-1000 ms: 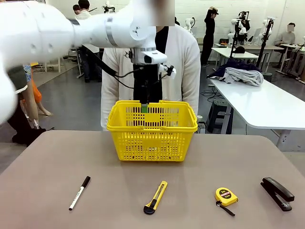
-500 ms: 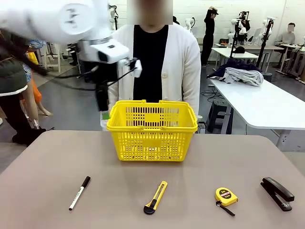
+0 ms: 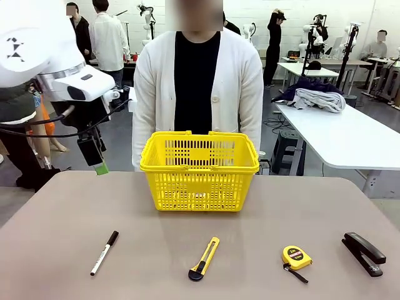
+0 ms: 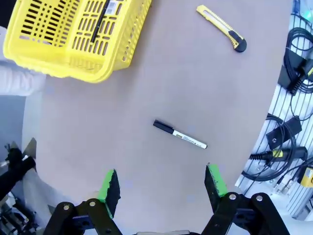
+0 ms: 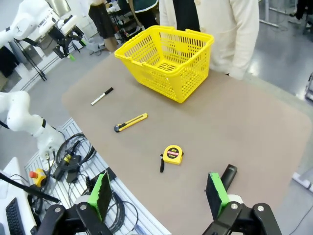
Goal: Place the items the person wants into the basket.
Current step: Pick up the item the person points to and place it in the Market Basket.
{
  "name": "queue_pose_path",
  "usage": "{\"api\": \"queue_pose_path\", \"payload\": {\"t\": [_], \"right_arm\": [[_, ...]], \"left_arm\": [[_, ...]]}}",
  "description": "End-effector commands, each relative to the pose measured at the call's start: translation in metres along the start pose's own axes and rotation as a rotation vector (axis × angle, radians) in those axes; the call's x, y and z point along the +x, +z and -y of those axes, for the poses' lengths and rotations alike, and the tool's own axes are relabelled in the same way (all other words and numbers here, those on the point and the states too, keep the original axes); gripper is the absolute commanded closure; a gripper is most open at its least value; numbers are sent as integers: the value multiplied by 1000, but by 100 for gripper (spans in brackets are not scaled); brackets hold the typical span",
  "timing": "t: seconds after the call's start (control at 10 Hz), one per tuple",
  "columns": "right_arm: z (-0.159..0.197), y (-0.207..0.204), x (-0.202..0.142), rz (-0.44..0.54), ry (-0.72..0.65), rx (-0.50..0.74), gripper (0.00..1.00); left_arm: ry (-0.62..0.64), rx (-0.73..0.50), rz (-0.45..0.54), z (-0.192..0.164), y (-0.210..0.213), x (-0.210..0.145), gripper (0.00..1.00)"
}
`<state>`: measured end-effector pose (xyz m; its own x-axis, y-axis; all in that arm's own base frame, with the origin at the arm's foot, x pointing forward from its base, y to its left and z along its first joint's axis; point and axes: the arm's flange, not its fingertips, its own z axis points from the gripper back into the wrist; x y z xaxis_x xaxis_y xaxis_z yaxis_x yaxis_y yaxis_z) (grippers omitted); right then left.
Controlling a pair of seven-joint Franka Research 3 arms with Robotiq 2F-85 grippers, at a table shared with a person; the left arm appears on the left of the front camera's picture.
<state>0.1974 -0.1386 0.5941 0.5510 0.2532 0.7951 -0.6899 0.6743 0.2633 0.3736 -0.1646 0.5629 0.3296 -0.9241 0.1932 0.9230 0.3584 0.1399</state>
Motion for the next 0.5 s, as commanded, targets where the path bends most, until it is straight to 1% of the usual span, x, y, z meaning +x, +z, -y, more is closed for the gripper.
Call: {"api": "queue_pose_path", "payload": {"t": [0.0, 0.1, 0.4], "right_arm": [[0, -2, 1, 15, 9, 24, 0], [0, -2, 1, 15, 9, 24, 0], [0, -2, 1, 15, 9, 24, 0]], "left_arm": [[-2, -7, 61, -1, -6, -9, 11], [0, 0, 0, 0, 0, 0, 11], [0, 0, 0, 0, 0, 0, 11]]}}
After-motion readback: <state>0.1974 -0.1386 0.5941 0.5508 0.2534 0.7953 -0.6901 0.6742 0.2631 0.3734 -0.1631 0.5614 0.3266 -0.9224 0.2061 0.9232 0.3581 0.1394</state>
